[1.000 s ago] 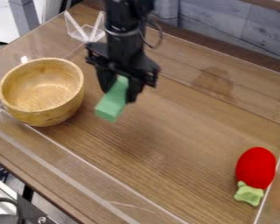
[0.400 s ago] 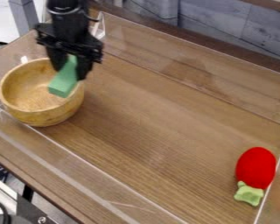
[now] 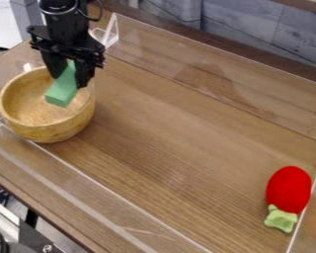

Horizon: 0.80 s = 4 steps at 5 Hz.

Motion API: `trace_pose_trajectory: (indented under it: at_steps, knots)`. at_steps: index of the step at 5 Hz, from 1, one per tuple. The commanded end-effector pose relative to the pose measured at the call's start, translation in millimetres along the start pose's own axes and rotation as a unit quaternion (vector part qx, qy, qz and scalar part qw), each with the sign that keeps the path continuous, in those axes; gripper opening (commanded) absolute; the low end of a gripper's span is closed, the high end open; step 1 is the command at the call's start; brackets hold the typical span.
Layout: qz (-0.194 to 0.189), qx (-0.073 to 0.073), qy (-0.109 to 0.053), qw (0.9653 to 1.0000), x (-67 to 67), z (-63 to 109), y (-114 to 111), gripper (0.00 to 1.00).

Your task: Put the green stick in the brown bowl

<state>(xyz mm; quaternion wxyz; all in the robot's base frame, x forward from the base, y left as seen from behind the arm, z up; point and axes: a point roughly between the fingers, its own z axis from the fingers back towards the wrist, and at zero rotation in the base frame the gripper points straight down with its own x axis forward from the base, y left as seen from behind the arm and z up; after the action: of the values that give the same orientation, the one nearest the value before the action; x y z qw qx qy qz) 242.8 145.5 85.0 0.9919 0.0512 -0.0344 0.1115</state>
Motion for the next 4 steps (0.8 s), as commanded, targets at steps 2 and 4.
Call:
trace_pose_trajectory:
  at_steps: [2, 4]
  knots:
    - [0.013, 0.002, -0.014, 0.9998, 10.2, 6.5, 17, 0.0]
    - [0.028, -0.005, -0.005, 0.9996, 10.9, 1.6, 27, 0.0]
